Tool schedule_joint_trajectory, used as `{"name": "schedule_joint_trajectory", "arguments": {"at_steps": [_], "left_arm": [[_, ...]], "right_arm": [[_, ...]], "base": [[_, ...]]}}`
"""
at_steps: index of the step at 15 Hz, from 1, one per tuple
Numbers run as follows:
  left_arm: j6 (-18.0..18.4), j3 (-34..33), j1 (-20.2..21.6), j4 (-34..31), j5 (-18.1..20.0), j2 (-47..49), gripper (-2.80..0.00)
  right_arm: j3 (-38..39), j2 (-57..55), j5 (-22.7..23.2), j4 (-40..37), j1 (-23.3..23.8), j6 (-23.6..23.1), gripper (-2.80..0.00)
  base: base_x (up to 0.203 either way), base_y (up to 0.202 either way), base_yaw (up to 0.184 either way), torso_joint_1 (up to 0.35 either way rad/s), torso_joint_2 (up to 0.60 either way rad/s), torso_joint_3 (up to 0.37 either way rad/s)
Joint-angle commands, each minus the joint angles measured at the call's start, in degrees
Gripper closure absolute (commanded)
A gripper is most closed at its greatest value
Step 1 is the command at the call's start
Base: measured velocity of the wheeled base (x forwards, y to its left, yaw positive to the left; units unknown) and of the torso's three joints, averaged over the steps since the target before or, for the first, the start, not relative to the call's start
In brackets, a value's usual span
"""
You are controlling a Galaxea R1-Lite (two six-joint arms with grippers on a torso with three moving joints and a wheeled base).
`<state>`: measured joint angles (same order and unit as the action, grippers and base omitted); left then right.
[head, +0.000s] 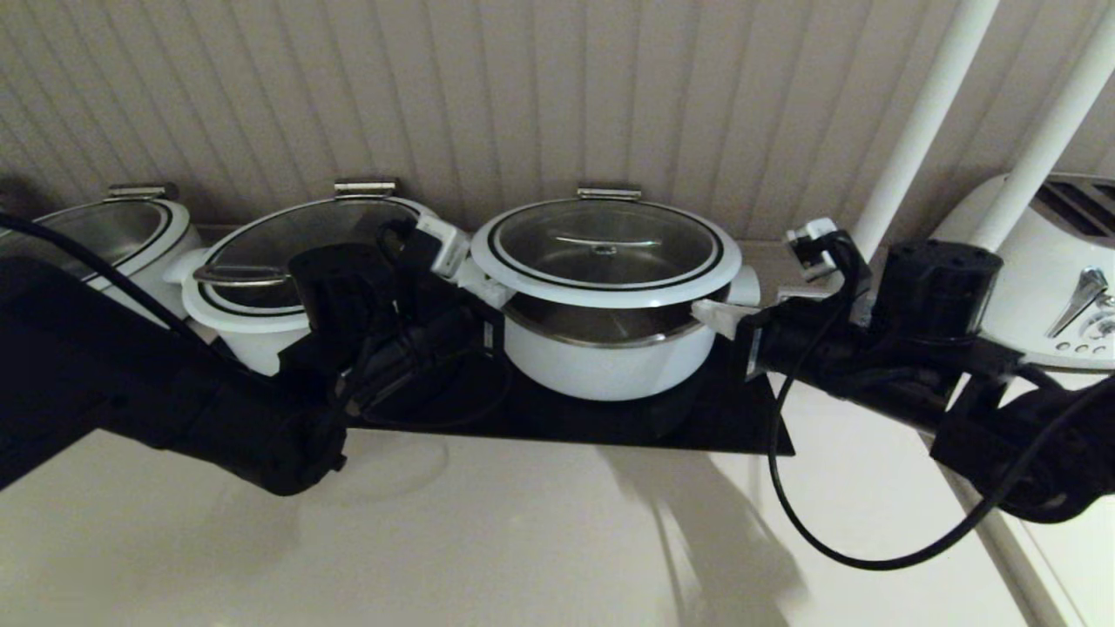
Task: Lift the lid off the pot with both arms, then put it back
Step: Open the pot lid completely
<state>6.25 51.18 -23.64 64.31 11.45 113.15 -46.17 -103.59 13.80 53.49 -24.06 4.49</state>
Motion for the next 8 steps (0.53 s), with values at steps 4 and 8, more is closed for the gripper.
{"name": "schedule_joint_trajectory", "arguments": {"at_steps": [4, 8], "left_arm": [[0.07, 0.06, -0.01, 0.38, 0.06, -0.04, 0.0], [0.07, 0.06, -0.01, 0.38, 0.06, 0.04, 0.0]], "right_arm": [[-1.79, -2.58, 0.14, 0.3, -0.11, 0.08, 0.0], [-3.16, -3.46, 0.09, 0.38, -0.1, 0.18, 0.0]], "base": [[0.0, 0.0, 0.0, 0.0, 0.0, 0.0], [0.0, 0.0, 0.0, 0.0, 0.0, 0.0]]}}
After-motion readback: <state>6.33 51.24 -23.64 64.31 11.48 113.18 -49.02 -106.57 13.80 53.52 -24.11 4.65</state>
